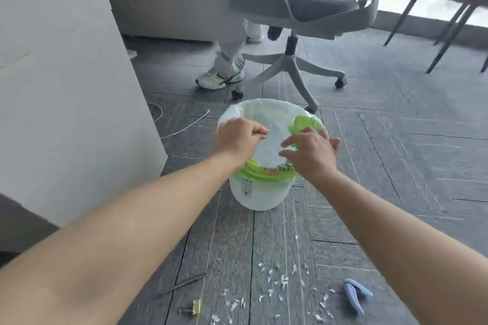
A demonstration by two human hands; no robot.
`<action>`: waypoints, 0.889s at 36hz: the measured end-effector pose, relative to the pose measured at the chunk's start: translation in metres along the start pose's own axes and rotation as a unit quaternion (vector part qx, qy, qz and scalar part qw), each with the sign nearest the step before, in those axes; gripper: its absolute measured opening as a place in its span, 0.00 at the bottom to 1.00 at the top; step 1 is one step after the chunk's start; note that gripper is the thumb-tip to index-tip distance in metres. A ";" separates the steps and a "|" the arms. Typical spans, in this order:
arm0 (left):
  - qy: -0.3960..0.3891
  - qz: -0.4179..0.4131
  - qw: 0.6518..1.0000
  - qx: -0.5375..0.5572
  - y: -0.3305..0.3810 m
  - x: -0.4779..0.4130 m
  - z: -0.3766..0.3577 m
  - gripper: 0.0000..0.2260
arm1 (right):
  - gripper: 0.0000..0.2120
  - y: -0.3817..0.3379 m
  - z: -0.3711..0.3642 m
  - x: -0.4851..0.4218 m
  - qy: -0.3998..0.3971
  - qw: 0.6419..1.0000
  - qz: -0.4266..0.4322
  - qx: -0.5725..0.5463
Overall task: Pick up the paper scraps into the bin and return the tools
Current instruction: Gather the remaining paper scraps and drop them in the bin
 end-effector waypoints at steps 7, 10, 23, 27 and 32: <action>0.007 0.013 0.995 -0.096 -0.002 0.011 0.016 0.07 | 0.08 0.011 0.005 0.017 0.028 0.999 -0.022 -0.020; 0.011 -0.018 0.998 -0.062 0.002 0.026 0.022 0.09 | 0.05 0.007 0.014 0.036 0.079 0.994 0.007 -0.071; -0.069 0.015 0.997 0.002 -0.096 0.169 -0.022 0.05 | 0.11 0.030 -0.101 0.164 -0.005 0.994 0.073 -0.084; -0.123 0.089 0.988 -0.032 -0.142 0.198 -0.051 0.02 | 0.08 0.038 -0.157 0.192 -0.097 0.991 0.055 -0.069; -0.130 0.139 0.977 -0.100 -0.183 0.223 -0.070 0.01 | 0.07 0.038 -0.198 0.214 -0.163 0.984 0.040 -0.060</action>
Point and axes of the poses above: each hand's wrist, its own x-axis away from the middle knuckle, its own z-axis out of the back of the hand, y = z × x, the point moved 10 cm from there along -x, towards the middle knuckle, and after that the axes turned 2 degrees about x, right-handed, at the moved point
